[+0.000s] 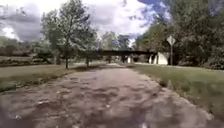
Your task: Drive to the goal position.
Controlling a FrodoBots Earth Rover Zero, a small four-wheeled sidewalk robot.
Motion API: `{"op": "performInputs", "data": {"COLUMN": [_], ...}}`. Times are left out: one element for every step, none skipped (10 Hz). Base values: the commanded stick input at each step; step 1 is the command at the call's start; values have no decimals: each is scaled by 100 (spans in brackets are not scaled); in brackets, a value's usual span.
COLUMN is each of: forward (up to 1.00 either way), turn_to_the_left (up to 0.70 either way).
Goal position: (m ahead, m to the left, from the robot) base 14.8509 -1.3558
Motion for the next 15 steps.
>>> {"op": "performInputs", "data": {"forward": [100, 100, 100, 100, 100, 100, 100, 100, 100, 100, 100, 100, 100, 100, 100], "turn_to_the_left": [0, 0, 0, 0, 0, 0, 0, 0, 0, 0, 0, 0, 0, 0, 0]}}
